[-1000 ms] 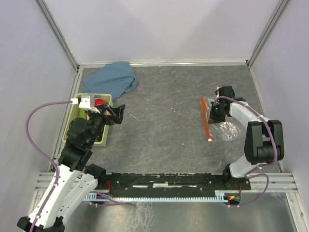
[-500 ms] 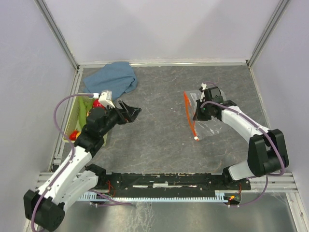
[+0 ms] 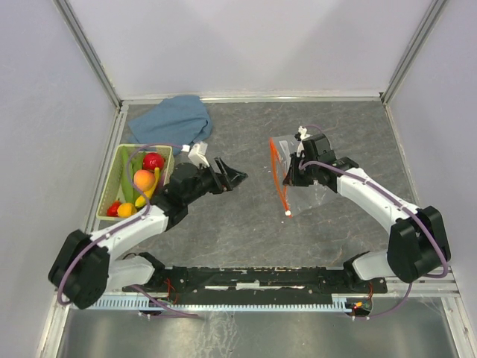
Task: Place the food in the zip-top bag and seal the zipper
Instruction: Pick up the zipper food storage bag at the center of the board.
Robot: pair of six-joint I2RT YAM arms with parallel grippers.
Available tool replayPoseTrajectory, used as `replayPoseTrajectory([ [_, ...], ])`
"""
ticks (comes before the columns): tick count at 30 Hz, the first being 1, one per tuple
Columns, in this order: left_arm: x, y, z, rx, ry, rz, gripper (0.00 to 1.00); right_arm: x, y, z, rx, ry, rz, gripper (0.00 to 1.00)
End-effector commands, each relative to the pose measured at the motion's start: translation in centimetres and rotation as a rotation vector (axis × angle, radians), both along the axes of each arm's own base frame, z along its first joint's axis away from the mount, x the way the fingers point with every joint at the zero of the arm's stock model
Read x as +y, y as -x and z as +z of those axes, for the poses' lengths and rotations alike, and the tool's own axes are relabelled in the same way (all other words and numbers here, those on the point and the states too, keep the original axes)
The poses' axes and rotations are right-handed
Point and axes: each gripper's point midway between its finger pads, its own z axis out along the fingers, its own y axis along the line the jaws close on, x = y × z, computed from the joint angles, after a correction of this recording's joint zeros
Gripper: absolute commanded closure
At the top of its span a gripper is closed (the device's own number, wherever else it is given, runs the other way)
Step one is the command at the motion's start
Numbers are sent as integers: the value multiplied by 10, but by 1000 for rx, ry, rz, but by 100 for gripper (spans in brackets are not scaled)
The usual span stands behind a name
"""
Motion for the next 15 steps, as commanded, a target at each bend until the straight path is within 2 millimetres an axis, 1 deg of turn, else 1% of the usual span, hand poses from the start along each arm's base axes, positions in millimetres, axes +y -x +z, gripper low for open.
replayPoseTrajectory([
  [1,-33,-16,46,-111,136,-7,14,21,-12,44,-112,-90,18,98],
  [4,-53,-17,40,-111,129,-26,16,28,-9,48,-119,-99,39,98],
  [8,-73,-23,31,-114,101,-35,19,36,-5,52,-124,-108,61,98],
  [13,-86,-34,16,-106,73,-25,27,45,-1,55,-128,-114,85,98],
  [15,-90,-37,10,-98,62,-25,34,47,0,56,-128,-115,92,98],
])
